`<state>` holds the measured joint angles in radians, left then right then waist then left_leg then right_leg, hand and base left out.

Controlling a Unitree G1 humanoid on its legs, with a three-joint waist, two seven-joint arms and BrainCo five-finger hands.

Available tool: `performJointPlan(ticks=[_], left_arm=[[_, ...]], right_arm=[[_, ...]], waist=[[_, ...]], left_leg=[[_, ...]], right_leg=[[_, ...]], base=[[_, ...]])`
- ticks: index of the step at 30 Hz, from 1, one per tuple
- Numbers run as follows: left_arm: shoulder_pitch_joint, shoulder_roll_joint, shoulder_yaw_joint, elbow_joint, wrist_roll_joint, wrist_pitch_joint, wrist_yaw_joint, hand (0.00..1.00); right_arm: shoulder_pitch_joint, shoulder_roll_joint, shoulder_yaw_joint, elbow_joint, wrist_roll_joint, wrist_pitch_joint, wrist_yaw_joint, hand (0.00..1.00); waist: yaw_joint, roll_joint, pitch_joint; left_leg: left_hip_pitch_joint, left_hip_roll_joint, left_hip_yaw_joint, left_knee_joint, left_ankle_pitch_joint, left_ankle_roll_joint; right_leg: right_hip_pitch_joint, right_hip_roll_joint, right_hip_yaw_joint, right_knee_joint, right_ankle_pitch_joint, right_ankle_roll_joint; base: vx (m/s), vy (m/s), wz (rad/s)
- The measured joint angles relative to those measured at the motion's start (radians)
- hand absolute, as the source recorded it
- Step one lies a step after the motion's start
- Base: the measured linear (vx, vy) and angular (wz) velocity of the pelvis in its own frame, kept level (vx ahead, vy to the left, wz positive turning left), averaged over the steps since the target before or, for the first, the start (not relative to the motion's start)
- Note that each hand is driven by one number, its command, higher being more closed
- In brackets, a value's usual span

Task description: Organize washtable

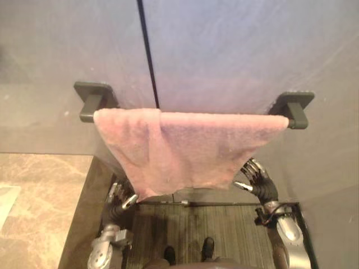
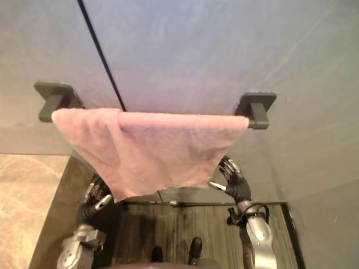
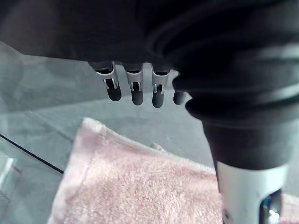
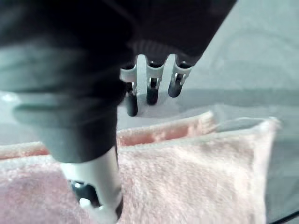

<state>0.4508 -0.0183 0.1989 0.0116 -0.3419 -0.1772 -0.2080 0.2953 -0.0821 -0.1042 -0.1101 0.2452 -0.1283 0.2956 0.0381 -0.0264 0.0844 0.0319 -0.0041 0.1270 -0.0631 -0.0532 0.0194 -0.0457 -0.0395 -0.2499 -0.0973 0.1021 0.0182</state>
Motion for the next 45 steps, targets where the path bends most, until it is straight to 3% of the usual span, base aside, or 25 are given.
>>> performJointPlan(ticks=[5, 8, 10, 15, 19, 22, 29, 35, 40, 45], left_arm=[[0.048, 0.014, -0.020, 0.001, -0.003, 0.000, -0.032, 0.00], [0.085, 0.068, -0.058, 0.002, -0.023, 0.000, -0.066, 0.00], [0.119, 0.143, -0.095, 0.002, -0.054, -0.001, -0.110, 0.00], [0.169, 0.407, -0.226, 0.050, -0.181, 0.001, -0.253, 0.00], [0.181, 0.627, -0.304, 0.080, -0.270, 0.013, -0.384, 0.00], [0.182, 0.656, -0.321, 0.071, -0.365, 0.022, -0.433, 0.00], [0.144, 0.856, -0.371, -0.108, -0.547, 0.051, -0.549, 0.00], [-0.035, 0.868, -0.395, -0.281, -0.677, 0.063, -0.597, 0.00], [-0.205, 0.826, -0.477, -0.297, -0.734, 0.064, -0.574, 0.00], [-0.304, 0.712, -0.516, -0.249, -0.732, 0.057, -0.509, 0.00]], right_arm=[[0.050, -0.004, 0.001, -0.004, 0.001, 0.000, 0.017, 0.00], [0.086, -0.021, 0.006, -0.005, 0.009, 0.000, 0.041, 0.00], [0.120, -0.073, 0.037, -0.005, 0.038, -0.001, 0.068, 0.00], [0.205, -0.257, 0.172, 0.009, 0.108, -0.002, 0.187, 0.00], [0.253, -0.485, 0.245, 0.086, 0.186, 0.001, 0.295, 0.00], [0.269, -0.608, 0.280, 0.093, 0.257, 0.022, 0.334, 0.00], [0.239, -0.789, 0.357, -0.014, 0.511, 0.091, 0.407, 0.00], [0.012, -0.770, 0.474, -0.094, 0.674, 0.100, 0.400, 0.00], [-0.198, -0.610, 0.569, -0.071, 0.710, 0.090, 0.353, 0.00], [-0.326, -0.426, 0.610, 0.033, 0.738, 0.059, 0.260, 0.00]], waist=[[-0.001, 0.001, 0.000], [-0.003, 0.002, 0.001], [-0.009, 0.003, 0.002], [-0.024, 0.007, 0.003], [-0.024, 0.009, 0.002], [-0.026, 0.015, 0.003], [-0.022, 0.037, 0.004], [-0.021, 0.054, -0.009], [-0.021, 0.056, -0.015], [-0.021, 0.055, -0.023]], left_leg=[[0.005, 0.000, 0.004, 0.010, -0.012, -0.003], [0.005, 0.001, 0.003, 0.010, -0.012, -0.004], [0.004, 0.001, 0.003, 0.011, -0.014, -0.005], [-0.005, 0.001, 0.003, 0.044, -0.035, 0.002], [0.004, -0.001, 0.001, 0.063, -0.045, 0.001], [0.006, -0.001, 0.001, 0.078, -0.049, 0.001], [0.030, 0.001, -0.011, 0.070, -0.057, -0.005], [0.050, 0.003, -0.011, 0.076, -0.052, -0.001], [0.051, 0.005, -0.013, 0.077, -0.052, -0.002], [0.055, 0.003, -0.014, 0.079, -0.051, -0.002]], right_leg=[[0.009, 0.000, 0.004, 0.000, -0.002, 0.002], [0.009, 0.000, 0.004, 0.000, -0.005, 0.004], [0.008, 0.000, 0.004, 0.000, -0.007, 0.006], [0.013, 0.000, 0.006, 0.000, -0.014, 0.013], [0.022, -0.003, 0.003, 0.000, -0.016, 0.012], [0.027, -0.006, 0.004, 0.010, -0.021, 0.010], [0.059, -0.005, -0.005, 0.018, -0.032, 0.006], [0.085, -0.001, -0.005, 0.004, -0.026, 0.005], [0.086, 0.002, -0.007, 0.000, -0.025, 0.003], [0.087, 0.000, -0.008, 0.000, -0.025, 0.003]], base=[[-0.03, -0.014, -0.02], [0.00, 0.000, 0.00], [0.00, 0.000, 0.00], [0.01, -0.006, -0.01], [0.00, 0.000, 0.00], [-0.02, -0.012, -0.01], [-0.05, -0.030, 0.06], [0.00, -0.008, 0.00], [0.02, -0.030, 0.01], [0.02, -0.005, 0.00]])
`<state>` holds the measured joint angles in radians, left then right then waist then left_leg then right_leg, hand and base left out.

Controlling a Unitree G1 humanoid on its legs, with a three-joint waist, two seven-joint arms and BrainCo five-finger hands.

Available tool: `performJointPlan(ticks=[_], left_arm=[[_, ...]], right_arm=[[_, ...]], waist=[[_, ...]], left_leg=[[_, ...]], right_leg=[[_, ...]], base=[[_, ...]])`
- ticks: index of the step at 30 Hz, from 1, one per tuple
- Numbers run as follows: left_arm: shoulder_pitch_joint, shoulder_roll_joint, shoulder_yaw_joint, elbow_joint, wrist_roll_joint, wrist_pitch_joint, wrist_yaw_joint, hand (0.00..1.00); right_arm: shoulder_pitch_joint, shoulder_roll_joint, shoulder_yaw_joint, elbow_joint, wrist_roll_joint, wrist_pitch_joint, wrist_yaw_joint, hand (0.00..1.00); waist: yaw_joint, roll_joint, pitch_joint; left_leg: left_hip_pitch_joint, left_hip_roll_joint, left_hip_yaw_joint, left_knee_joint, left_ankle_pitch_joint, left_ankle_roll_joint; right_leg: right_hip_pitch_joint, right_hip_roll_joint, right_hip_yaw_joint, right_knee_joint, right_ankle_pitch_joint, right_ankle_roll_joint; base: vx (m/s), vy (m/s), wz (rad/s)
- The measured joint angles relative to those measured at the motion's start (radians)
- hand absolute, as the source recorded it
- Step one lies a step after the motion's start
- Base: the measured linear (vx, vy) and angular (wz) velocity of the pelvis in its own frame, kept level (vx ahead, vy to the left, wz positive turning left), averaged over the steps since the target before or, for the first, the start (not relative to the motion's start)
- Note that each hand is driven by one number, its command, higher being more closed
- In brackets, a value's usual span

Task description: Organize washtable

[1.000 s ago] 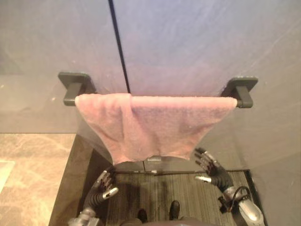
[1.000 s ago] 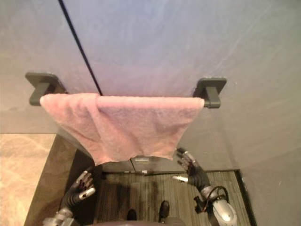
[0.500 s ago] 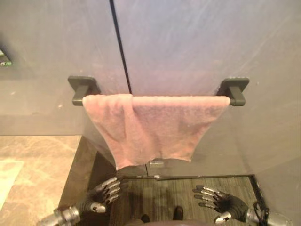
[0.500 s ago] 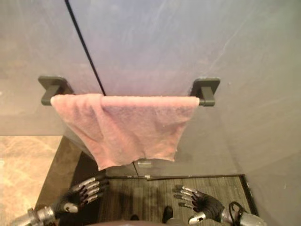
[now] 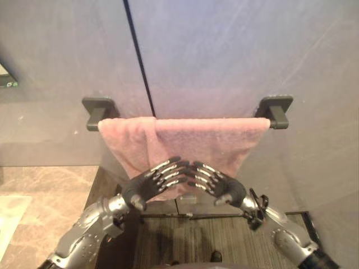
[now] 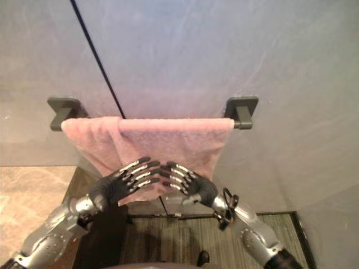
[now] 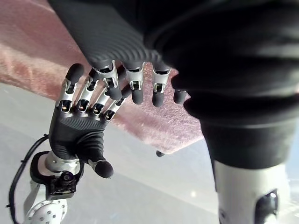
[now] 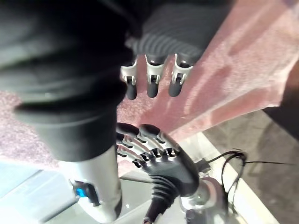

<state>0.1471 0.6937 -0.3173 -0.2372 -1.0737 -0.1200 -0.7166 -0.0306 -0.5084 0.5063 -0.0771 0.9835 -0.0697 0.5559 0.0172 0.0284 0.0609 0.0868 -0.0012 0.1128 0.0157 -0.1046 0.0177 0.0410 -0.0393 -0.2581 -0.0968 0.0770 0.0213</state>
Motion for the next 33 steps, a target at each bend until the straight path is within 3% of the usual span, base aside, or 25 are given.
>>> performJointPlan(ticks=[6, 12, 17, 25, 33], left_arm=[[-0.055, -0.129, -0.007, 0.150, 0.070, -0.017, 0.089, 0.00], [-0.060, -0.150, 0.021, 0.256, 0.130, -0.023, 0.128, 0.00], [-0.059, -0.177, 0.164, 0.397, 0.196, -0.029, 0.140, 0.00], [-0.037, -0.233, 0.377, 0.524, 0.264, -0.061, 0.225, 0.00], [-0.012, -0.322, 0.462, 0.695, 0.345, -0.064, 0.287, 0.00]], right_arm=[[-0.062, 0.139, 0.019, 0.112, 0.004, -0.020, -0.081, 0.00], [-0.057, 0.154, -0.035, 0.150, 0.007, -0.035, -0.116, 0.00], [-0.016, 0.154, -0.185, 0.149, 0.006, -0.037, -0.120, 0.00], [0.052, 0.202, -0.459, 0.194, -0.011, -0.044, -0.146, 0.00], [0.084, 0.231, -0.697, 0.309, -0.013, -0.084, -0.208, 0.00]], waist=[[0.002, -0.004, -0.015], [0.001, -0.017, -0.025], [0.001, -0.028, -0.032], [-0.001, -0.030, -0.032], [-0.008, -0.030, -0.032]], left_leg=[[-0.009, 0.001, -0.009, 0.001, 0.000, 0.000], [-0.018, 0.001, -0.006, 0.002, 0.001, -0.001], [-0.026, 0.001, 0.009, 0.002, 0.001, -0.001], [-0.033, 0.000, 0.017, -0.011, 0.005, -0.005], [-0.041, 0.001, 0.024, -0.018, 0.010, -0.006]], right_leg=[[0.003, 0.000, -0.006, -0.001, 0.001, -0.002], [-0.007, 0.002, 0.001, -0.001, 0.005, -0.006], [-0.022, 0.003, 0.017, -0.002, 0.013, -0.008], [-0.042, 0.004, 0.025, -0.006, 0.021, -0.007], [-0.065, 0.006, 0.029, -0.006, 0.023, -0.007]], base=[[-0.03, -0.021, 0.03], [-0.01, -0.010, -0.03], [-0.02, -0.011, -0.10], [-0.02, -0.012, -0.04], [0.00, -0.018, -0.03]])
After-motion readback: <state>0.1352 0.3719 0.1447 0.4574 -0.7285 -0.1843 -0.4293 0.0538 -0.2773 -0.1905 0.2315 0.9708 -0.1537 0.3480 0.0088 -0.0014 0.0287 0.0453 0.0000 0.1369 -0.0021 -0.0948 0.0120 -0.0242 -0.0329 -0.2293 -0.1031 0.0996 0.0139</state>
